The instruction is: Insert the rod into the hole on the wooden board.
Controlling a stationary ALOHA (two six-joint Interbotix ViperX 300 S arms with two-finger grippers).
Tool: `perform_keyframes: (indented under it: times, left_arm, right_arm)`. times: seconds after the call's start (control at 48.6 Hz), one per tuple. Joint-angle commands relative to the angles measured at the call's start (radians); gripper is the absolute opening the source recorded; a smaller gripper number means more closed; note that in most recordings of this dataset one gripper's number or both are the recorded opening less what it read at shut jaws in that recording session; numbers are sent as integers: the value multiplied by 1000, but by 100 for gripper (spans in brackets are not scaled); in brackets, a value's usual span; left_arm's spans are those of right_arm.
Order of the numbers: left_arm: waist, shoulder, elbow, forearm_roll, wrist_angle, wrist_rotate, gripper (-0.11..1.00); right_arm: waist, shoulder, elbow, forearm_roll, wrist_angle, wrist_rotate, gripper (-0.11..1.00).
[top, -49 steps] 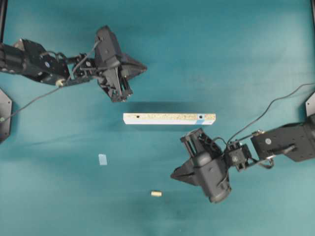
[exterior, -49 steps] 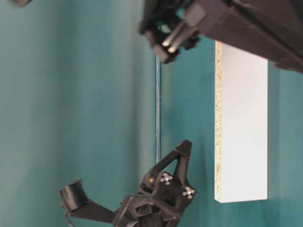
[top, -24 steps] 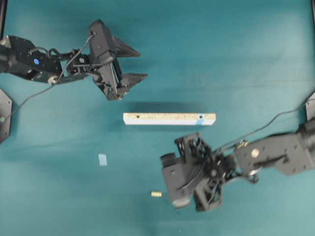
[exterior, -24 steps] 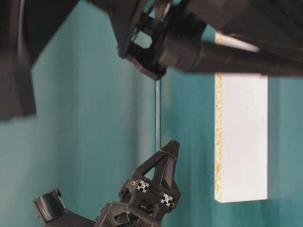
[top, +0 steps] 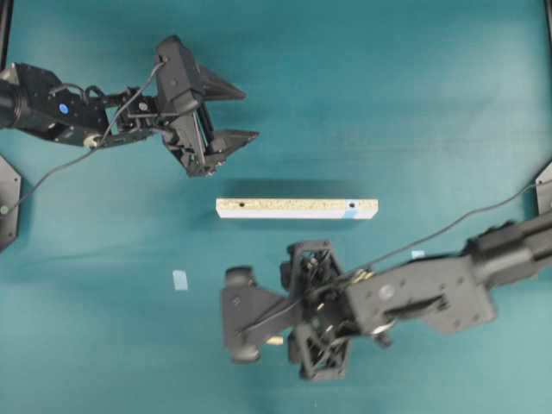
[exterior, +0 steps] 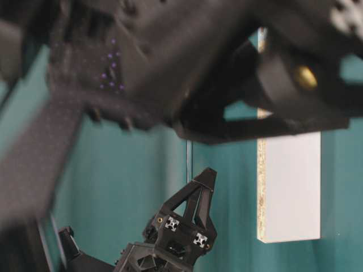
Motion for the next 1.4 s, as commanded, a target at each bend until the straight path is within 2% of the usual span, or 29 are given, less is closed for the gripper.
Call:
perform_keyframes:
  times: [0.0, 0.165, 0.288, 0.515, 0.68, 0.824, 1.38]
  left_arm:
    - [-2, -21, -6, 2, -5, 0, 96]
    - [-2, -28, -5, 2, -5, -6, 96]
    - [-14, -63, 2, 3, 12, -3, 96]
    - [-78, -186, 44, 6, 49, -3, 96]
    - [-164, -235, 92, 5, 51, -11, 96]
    - [-213, -222, 109, 3, 51, -12, 96]
    - [-281, -110, 57, 3, 51, -15, 96]
  right_arm:
    - [5, 6, -83, 12, 40, 2, 79]
    - [6, 57, -172, 28, 69, 8, 79]
    - [9, 75, -198, 29, 71, 14, 79]
    - [11, 78, -199, 29, 69, 15, 79]
    - [11, 78, -199, 29, 69, 17, 79]
    - [9, 80, -199, 29, 64, 17, 79]
    - [9, 106, -213, 29, 74, 25, 79]
